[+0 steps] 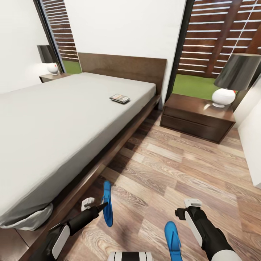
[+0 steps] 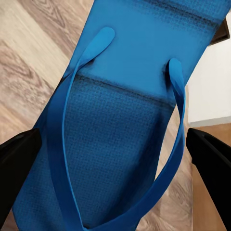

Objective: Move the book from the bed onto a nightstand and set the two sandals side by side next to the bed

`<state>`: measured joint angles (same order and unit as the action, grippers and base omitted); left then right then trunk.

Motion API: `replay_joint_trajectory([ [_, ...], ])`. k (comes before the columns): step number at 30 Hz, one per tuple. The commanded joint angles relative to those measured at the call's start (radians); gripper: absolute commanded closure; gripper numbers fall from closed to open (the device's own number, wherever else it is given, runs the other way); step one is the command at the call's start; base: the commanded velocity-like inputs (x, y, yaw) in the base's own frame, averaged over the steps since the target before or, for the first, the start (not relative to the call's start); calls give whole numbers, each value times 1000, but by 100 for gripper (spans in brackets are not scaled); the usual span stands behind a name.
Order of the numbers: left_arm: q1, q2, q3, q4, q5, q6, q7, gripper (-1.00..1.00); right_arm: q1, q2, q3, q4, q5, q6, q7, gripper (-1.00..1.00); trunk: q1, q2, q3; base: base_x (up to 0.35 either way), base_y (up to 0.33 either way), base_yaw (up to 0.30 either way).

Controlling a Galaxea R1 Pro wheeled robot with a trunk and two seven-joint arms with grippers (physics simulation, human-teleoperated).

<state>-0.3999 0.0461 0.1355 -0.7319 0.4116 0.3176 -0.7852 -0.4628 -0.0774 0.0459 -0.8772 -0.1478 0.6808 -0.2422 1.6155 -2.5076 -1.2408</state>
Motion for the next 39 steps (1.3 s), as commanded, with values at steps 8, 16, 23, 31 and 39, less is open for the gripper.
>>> replay_joint_trajectory([
  [8,0,0,1,0,7,9,-2,100,0,-1,5,-2,-12,3,-9,-100,1,-1,-8,0,0,26],
  [16,0,0,1,0,7,9,-2,100,0,-1,5,-2,-12,3,-9,-100,4,-3,-39,0,0,0],
  [23,0,0,1,0,7,9,-2,100,0,-1,5,-2,-12,3,-9,-100,5,-3,-43,0,0,0],
  [31,0,0,1,0,7,9,-2,100,0,-1,5,-2,-13,3,-9,-100,5,-3,-44,0,0,54],
  [39,0,0,1,0,7,9,-2,100,0,-1,5,-2,-13,3,-9,-100,5,-3,-49,0,0,233],
])
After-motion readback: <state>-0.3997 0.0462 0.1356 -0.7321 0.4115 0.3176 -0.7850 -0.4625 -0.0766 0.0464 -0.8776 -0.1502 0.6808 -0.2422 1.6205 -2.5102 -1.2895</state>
